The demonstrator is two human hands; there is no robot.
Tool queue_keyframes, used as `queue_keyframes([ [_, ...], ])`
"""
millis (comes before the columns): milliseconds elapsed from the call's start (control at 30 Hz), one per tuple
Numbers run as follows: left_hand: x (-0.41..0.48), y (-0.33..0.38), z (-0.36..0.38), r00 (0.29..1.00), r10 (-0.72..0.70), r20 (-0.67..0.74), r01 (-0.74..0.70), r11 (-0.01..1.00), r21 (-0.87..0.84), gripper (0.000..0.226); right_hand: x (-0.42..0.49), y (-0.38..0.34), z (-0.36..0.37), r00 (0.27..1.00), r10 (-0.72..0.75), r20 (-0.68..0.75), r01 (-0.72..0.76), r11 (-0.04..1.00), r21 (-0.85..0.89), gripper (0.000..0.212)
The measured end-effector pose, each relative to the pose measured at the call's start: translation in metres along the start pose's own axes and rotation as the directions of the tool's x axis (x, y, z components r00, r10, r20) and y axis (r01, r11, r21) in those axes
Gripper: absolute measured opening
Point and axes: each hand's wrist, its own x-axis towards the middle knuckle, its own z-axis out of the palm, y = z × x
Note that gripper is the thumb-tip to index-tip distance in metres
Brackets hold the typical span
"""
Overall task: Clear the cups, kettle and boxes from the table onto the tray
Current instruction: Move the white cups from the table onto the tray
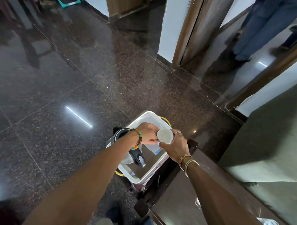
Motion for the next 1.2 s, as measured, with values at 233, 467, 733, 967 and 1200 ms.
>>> queue_keyframes([
  [233,0.056,0.021,-0.042,1.000,-0.024,-0.017,0.025,0.996,0.081,0.041,0.057,-0.019,0.017,1.000,-0.011,0.009,0.011,0.999,-0.032,0.062],
  [467,0.138,0.010,-0.086,0.993,-0.119,-0.005,0.119,0.984,0.137,0.041,0.127,-0.006,0.079,0.999,0.027,0.024,-0.026,0.999,-0.046,0.065],
  [733,0.220,-0.017,-0.115,0.982,-0.187,0.003,0.184,0.968,0.174,0.044,0.194,0.026,0.144,0.995,0.091,0.044,-0.087,0.992,-0.092,0.065],
  [967,0.246,-0.024,-0.115,0.977,-0.201,0.066,0.183,0.961,0.206,0.047,0.213,0.044,0.159,0.984,0.171,0.046,-0.166,0.981,-0.099,0.071],
  [1200,0.251,-0.029,-0.119,0.979,-0.193,0.061,0.181,0.970,0.164,0.043,0.217,0.042,0.161,0.979,0.200,0.052,-0.192,0.974,-0.120,0.083],
])
